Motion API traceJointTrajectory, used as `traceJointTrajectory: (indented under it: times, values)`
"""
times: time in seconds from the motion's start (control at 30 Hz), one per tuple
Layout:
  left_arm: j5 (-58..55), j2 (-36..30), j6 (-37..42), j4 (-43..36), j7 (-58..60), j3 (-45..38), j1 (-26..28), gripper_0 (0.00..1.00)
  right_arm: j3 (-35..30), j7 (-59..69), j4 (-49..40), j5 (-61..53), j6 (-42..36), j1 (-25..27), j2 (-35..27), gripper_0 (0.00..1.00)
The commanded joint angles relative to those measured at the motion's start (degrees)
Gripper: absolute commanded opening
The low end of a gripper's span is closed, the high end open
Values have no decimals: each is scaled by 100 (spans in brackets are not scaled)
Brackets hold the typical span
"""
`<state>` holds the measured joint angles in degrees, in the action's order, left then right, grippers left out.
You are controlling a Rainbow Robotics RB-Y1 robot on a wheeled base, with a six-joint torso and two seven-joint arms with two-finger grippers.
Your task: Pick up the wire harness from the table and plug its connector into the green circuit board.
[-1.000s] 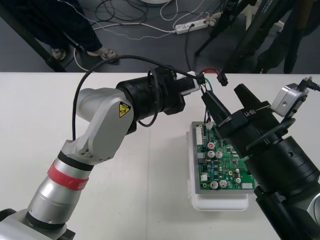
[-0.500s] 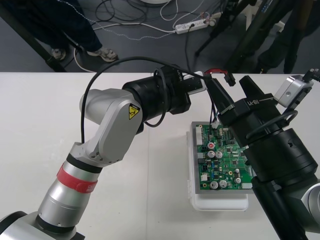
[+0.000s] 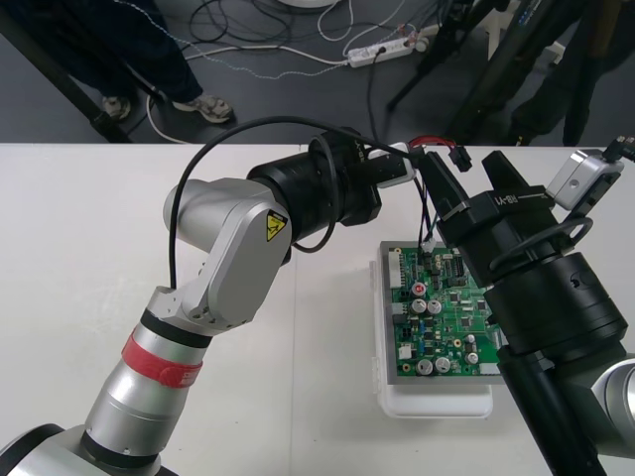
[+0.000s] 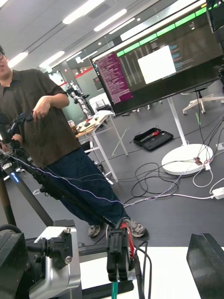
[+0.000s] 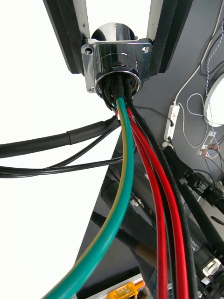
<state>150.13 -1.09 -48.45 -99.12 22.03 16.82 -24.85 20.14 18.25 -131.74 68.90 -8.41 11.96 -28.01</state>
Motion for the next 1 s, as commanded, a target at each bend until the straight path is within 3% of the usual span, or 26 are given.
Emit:
traceJointTrajectory:
  times: [0.03,0.77,0.87,1.0]
  values:
    - [60,209,354,-265,513,76,59,0,34,117,-18,44,-108,-115,76,100]
    - [87,209,398,-265,548,102,68,0,25,161,149,1,-328,-265,85,100]
    - [87,209,407,-265,557,102,68,0,34,152,158,1,-328,-265,85,91]
    - [96,209,398,-265,557,102,68,0,34,161,158,1,-328,-282,85,91]
